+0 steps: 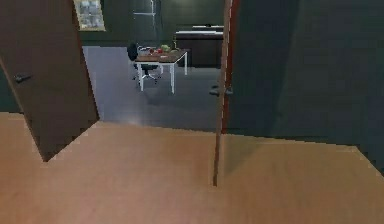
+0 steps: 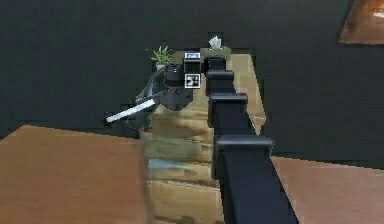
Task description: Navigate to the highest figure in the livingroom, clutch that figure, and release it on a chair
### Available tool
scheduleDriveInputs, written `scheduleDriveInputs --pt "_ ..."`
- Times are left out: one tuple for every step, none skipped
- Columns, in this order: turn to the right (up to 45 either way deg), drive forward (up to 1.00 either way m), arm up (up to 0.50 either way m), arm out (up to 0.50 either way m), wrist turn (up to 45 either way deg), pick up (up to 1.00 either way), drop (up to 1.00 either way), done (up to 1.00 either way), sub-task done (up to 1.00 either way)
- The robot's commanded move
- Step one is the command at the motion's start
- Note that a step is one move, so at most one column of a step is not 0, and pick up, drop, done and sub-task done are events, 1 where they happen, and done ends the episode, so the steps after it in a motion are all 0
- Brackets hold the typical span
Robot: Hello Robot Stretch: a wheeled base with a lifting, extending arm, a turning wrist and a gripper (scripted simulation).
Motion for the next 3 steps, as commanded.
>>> scheduleDriveInputs --pt "-15.0 0.0 0.0 0.0 0.0 0.0 0.0 0.0 0.0" --pt "0.0 1.0 0.0 0.0 0.0 0.0 0.0 0.0 0.0" --pt "0.0 1.0 0.0 0.0 0.0 0.0 0.0 0.0 0.0"
